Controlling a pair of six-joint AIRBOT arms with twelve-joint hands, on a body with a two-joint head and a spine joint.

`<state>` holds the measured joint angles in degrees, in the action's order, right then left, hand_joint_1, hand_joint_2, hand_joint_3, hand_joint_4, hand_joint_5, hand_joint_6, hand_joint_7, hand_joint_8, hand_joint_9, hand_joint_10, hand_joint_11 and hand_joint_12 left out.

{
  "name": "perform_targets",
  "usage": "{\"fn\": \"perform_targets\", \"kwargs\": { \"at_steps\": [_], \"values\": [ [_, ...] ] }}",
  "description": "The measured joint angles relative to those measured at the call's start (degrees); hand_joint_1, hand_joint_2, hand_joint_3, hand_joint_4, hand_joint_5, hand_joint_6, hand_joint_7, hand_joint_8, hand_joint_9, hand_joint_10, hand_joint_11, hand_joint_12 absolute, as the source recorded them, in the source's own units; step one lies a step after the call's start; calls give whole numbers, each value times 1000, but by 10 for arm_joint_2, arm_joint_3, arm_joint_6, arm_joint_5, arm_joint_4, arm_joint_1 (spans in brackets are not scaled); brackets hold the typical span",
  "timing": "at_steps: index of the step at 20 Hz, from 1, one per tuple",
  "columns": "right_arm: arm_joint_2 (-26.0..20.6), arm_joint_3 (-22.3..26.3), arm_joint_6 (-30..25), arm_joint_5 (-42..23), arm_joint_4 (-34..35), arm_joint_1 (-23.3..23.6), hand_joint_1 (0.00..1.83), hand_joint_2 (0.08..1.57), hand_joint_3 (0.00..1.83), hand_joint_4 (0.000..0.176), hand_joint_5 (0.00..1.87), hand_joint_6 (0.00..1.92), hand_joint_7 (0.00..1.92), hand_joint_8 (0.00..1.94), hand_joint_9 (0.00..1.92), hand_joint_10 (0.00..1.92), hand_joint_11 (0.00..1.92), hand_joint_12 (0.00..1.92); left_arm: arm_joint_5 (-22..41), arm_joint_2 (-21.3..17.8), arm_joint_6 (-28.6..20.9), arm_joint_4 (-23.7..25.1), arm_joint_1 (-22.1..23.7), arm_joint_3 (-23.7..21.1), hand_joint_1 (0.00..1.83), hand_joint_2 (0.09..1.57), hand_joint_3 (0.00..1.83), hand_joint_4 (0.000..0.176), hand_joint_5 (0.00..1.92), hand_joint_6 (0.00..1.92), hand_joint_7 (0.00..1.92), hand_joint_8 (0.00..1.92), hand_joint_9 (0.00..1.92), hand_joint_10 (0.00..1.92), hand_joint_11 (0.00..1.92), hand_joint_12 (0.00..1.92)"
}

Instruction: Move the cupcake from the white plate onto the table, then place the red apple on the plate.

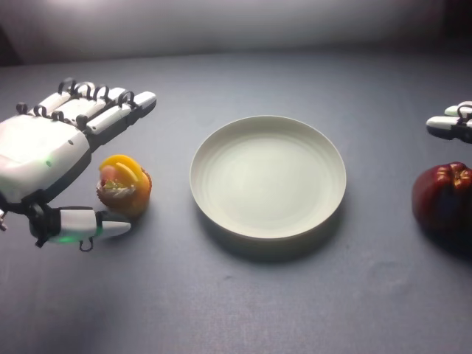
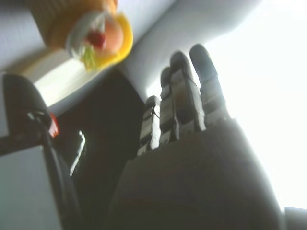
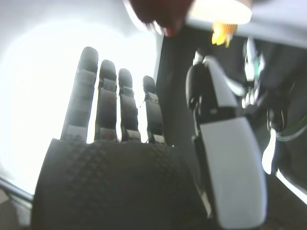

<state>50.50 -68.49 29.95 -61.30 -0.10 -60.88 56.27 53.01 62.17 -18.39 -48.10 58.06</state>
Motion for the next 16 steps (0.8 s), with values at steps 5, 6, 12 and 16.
{"fn": "perform_targets", "kwargs": {
  "at_steps": [5, 6, 12, 16],
  "values": [
    [24, -33, 0, 114, -77, 67, 1122, 884, 2, 114, 209, 1, 242, 2, 269, 1, 86, 601, 23, -16, 0, 10, -17, -23, 843, 907, 2, 176, 19, 3, 69, 2, 40, 3, 52, 152],
    [30, -40, -1, 136, -97, 83, 1116, 876, 1, 115, 206, 1, 236, 1, 256, 0, 66, 581, 31, -19, 0, 12, -19, -26, 846, 895, 5, 176, 22, 1, 81, 0, 53, 1, 19, 265],
    [52, -65, -14, 207, -157, 128, 1400, 1046, 2, 0, 1004, 576, 1095, 650, 1078, 1030, 789, 1239, 47, -26, -6, 16, -23, -31, 846, 911, 2, 176, 7, 1, 18, 2, 9, 1, 0, 251],
    [52, -69, -13, 219, -160, 147, 1501, 1101, 4, 0, 1019, 787, 910, 1117, 969, 1173, 725, 1443, 51, -26, -7, 21, -24, -31, 871, 913, 1, 176, 0, 0, 0, 0, 1, 0, 0, 98]
  ]
}}
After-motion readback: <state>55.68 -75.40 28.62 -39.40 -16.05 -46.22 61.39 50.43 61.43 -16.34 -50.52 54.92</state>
